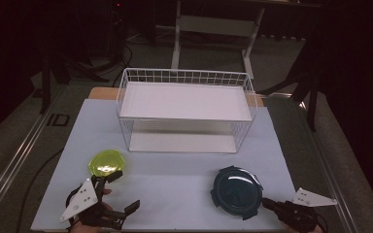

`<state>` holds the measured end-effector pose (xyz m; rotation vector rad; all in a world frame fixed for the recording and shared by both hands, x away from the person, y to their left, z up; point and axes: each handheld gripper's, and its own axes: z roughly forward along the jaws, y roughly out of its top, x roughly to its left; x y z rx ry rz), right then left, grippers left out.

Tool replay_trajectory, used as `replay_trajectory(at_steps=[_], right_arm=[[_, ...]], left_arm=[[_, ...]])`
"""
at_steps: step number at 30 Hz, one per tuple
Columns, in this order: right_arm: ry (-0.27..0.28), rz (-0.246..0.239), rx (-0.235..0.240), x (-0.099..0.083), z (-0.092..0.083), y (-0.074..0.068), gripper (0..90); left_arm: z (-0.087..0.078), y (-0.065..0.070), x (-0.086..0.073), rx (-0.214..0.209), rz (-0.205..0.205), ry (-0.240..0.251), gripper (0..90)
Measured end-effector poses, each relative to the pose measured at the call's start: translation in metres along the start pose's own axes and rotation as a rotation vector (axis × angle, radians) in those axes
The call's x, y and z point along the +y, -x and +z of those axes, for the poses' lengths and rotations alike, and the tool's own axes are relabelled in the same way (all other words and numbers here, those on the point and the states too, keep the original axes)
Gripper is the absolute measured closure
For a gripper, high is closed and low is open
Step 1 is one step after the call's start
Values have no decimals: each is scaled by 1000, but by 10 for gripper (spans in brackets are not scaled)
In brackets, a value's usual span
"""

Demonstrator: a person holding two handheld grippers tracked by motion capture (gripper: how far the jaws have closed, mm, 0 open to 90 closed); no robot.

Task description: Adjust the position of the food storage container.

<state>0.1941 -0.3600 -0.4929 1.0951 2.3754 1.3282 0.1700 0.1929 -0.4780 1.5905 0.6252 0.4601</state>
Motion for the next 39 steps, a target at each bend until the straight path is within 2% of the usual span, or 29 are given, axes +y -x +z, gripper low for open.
replay_trajectory(at_steps=[3, 6, 9, 16, 19, 31, 34, 39], right_arm=[[1, -2, 9, 2, 4, -2, 900], [-21, -32, 29, 9, 13, -7, 900], [-28, -41, 50, 13, 19, -8, 900], [-29, -16, 37, 8, 16, -2, 900], [-28, -5, 46, 6, 17, -1, 900], [-25, -16, 62, 11, 20, -5, 900], [-20, -6, 74, 12, 24, -6, 900], [-28, -23, 97, 17, 33, -10, 900]], left_arm=[[0, 0, 0, -1, -1, -1, 0], [1, 1, 0, -5, 0, -3, 0], [1, 1, -1, -7, 2, -4, 0], [0, 0, -1, -3, 0, -2, 0], [0, 0, 0, -4, -1, -3, 0], [2, 1, -1, -10, 3, -7, 0], [2, 2, -1, -11, 5, -9, 0], [2, 2, -1, -9, 6, -7, 0]])
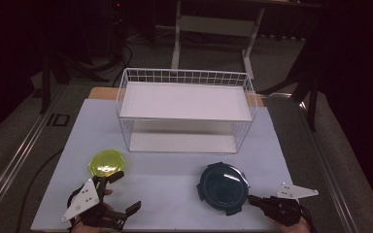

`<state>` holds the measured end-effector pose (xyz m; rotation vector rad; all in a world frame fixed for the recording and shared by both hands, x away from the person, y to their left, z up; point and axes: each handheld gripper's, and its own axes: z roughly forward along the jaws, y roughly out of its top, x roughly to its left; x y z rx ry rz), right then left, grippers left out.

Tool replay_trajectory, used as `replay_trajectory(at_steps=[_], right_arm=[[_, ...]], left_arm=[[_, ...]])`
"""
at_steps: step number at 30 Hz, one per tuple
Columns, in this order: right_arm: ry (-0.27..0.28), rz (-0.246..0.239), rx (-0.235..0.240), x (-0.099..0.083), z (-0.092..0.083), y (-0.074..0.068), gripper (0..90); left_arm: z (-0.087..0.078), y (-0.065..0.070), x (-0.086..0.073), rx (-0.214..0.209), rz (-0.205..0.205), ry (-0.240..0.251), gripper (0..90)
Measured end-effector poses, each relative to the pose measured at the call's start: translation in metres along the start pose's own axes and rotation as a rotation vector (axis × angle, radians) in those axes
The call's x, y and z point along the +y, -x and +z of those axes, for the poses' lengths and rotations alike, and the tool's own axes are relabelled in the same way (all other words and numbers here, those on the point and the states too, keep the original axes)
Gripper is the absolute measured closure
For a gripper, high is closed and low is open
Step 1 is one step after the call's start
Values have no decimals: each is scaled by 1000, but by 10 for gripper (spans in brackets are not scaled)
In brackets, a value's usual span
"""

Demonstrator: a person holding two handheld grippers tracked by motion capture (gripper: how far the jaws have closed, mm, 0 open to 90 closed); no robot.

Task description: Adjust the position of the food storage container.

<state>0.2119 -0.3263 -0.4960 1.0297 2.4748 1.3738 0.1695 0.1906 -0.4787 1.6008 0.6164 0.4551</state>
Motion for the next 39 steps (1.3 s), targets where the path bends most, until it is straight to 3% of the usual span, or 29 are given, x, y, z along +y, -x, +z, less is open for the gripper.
replay_trajectory(at_steps=[18, 23, 25, 31, 39], right_arm=[[-42, -64, 92, 28, 44, -20, 900], [-39, -59, 98, 33, 51, -22, 900], [-32, -60, 99, 34, 51, -21, 900], [8, -33, 30, 43, 41, 0, 900], [-24, -7, -2, 43, 55, 20, 900]], left_arm=[[1, 0, 0, -3, -1, -5, 0], [1, 1, 0, -6, -1, -5, 0], [0, 0, 0, -6, 0, -4, 0], [0, 0, -1, -9, -5, -3, 0], [1, 1, -1, -33, -2, -16, 0]])
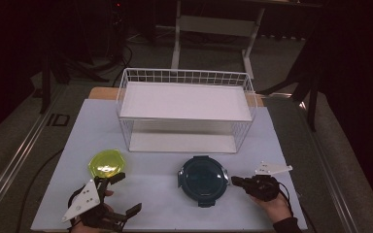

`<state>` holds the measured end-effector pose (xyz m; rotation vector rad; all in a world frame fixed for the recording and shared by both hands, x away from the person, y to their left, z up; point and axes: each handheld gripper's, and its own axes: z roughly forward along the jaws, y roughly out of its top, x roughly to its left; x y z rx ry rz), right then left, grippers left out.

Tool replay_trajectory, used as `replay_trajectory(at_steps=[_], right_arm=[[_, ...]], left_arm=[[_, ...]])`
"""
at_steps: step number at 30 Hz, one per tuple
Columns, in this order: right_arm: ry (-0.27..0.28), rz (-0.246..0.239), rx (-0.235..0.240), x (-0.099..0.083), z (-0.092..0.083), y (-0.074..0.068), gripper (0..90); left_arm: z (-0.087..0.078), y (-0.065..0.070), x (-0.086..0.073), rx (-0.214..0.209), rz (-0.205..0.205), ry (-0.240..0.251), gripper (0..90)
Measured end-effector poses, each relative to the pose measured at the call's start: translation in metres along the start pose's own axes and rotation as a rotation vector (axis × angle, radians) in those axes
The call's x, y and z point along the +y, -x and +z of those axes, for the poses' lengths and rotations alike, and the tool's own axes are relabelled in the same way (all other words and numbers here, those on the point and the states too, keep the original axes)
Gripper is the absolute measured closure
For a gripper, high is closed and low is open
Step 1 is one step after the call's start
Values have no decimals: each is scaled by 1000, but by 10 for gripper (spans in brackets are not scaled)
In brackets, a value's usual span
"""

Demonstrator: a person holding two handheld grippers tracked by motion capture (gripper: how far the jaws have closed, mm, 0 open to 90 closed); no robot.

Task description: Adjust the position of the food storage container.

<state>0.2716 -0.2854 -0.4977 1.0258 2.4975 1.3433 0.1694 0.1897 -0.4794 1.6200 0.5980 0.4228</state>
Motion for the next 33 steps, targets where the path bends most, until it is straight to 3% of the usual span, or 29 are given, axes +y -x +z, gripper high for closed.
replay_trajectory(at_steps=[5, 13, 33], right_arm=[[-10, -6, 31, 3, 5, 0, 900], [9, -2, 15, 8, 8, -4, 900], [7, -13, 73, 17, 28, -18, 900]], left_arm=[[0, 1, 0, -6, 8, -2, 0], [1, 1, 0, -11, 13, -8, 0], [4, 2, -1, -23, 15, -27, 0]])
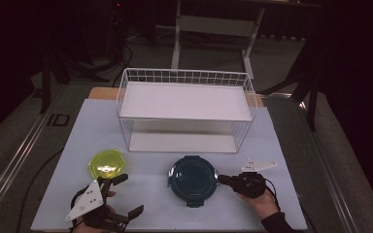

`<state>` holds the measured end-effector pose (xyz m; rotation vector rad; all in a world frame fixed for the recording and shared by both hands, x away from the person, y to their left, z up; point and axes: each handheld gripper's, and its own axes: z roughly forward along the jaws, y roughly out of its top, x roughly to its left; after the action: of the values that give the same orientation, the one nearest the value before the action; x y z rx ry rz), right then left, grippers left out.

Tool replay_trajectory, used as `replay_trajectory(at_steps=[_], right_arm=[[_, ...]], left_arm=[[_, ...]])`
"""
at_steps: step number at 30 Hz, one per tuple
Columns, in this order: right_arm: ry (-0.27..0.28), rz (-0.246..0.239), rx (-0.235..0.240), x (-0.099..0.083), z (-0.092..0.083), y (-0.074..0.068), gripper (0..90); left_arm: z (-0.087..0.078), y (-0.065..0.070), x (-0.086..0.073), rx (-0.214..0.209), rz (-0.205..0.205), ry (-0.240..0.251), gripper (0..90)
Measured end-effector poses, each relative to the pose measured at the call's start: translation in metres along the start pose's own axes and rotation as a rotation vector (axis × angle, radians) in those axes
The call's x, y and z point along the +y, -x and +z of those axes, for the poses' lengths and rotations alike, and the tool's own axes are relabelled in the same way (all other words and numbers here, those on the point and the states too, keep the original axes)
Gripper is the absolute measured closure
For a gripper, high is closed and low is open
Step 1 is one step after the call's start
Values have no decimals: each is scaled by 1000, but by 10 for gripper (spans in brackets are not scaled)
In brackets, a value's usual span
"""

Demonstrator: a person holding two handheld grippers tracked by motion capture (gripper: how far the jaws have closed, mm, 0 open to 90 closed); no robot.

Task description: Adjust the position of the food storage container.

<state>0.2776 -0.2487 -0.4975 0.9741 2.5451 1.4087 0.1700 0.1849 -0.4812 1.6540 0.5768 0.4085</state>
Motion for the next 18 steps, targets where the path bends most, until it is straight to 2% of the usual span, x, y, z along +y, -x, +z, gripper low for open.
replay_trajectory(at_steps=[8, 12, 18], right_arm=[[0, -7, 15, 4, 9, -4, 900], [-10, -20, -21, 6, 9, -5, 900], [36, -36, -57, 8, -6, -10, 899]], left_arm=[[2, 0, -1, -4, -5, -4, 0], [2, 1, -1, -1, -8, -8, 0], [6, 1, 3, -2, 3, -15, 0]])
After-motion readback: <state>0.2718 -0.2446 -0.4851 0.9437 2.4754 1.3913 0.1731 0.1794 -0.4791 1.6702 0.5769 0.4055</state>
